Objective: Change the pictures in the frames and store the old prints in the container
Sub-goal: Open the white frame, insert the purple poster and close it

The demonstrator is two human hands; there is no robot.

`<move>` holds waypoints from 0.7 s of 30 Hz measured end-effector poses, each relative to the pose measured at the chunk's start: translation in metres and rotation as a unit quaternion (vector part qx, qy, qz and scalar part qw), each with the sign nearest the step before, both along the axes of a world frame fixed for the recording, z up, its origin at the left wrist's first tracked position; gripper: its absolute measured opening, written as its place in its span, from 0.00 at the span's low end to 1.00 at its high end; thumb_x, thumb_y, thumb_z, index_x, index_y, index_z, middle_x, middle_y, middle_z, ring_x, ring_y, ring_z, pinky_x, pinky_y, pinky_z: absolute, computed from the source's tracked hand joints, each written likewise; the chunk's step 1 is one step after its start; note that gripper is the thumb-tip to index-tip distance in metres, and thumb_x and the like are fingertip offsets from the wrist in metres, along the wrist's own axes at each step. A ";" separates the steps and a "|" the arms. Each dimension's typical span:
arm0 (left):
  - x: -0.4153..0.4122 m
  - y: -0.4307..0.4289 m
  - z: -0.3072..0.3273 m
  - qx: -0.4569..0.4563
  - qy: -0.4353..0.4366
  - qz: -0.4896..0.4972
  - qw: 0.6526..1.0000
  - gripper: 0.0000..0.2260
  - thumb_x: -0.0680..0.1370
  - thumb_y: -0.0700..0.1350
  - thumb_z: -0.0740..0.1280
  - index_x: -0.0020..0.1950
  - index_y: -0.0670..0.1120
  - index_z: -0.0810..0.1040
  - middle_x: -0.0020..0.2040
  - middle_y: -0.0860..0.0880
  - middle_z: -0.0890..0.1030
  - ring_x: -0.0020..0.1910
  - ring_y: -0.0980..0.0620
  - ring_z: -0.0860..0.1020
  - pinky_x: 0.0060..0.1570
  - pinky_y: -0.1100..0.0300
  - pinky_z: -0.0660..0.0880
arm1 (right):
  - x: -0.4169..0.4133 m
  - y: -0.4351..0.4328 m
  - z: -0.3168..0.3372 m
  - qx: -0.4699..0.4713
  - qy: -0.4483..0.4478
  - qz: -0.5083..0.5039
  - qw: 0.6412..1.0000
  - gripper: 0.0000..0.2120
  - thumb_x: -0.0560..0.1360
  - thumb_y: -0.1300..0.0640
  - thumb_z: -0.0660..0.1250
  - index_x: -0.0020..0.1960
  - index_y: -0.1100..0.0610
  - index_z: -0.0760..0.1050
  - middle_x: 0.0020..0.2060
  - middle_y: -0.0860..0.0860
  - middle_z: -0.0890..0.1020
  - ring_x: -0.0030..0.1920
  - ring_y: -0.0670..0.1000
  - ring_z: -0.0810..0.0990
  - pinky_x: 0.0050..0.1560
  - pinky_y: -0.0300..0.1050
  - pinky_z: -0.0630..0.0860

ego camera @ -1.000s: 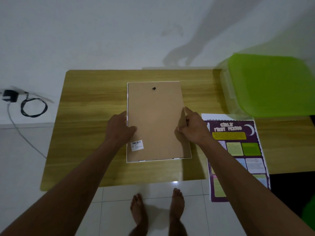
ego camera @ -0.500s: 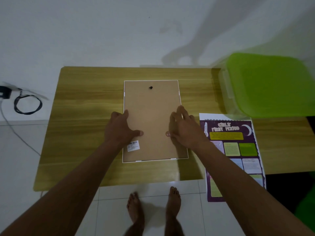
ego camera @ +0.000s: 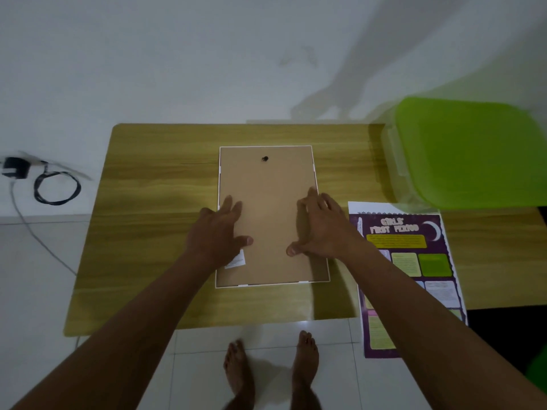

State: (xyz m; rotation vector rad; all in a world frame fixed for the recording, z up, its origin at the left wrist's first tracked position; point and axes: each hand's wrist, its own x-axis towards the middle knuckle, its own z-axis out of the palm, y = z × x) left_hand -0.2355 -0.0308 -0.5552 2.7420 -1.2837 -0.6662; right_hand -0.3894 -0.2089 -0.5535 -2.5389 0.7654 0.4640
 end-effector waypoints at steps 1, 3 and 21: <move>0.001 0.001 0.000 -0.001 -0.005 -0.007 1.000 0.38 0.74 0.63 0.66 0.78 0.52 0.54 0.79 0.52 0.53 0.67 0.39 0.65 0.62 0.49 0.70 | 0.001 -0.001 0.000 0.013 0.002 -0.001 1.000 0.61 0.59 0.35 0.79 0.78 0.56 0.49 0.80 0.56 0.49 0.79 0.60 0.46 0.77 0.57 0.51; 0.002 0.000 0.000 -0.001 -0.016 -0.016 1.000 0.39 0.73 0.63 0.67 0.78 0.51 0.56 0.79 0.51 0.54 0.67 0.39 0.65 0.63 0.48 0.69 | 0.004 -0.003 0.000 0.028 -0.001 -0.002 1.000 0.63 0.58 0.36 0.80 0.79 0.55 0.46 0.79 0.56 0.50 0.78 0.61 0.48 0.77 0.58 0.52; 0.053 -0.072 -0.003 0.040 -0.006 -0.099 0.994 0.51 0.64 0.64 0.75 0.79 0.55 0.49 0.80 0.47 0.46 0.78 0.44 0.45 0.74 0.42 0.52 | 0.067 -0.056 0.012 -0.045 0.003 0.047 0.998 0.44 0.63 0.32 0.74 0.70 0.50 0.63 0.69 0.54 0.63 0.72 0.62 0.59 0.71 0.63 0.59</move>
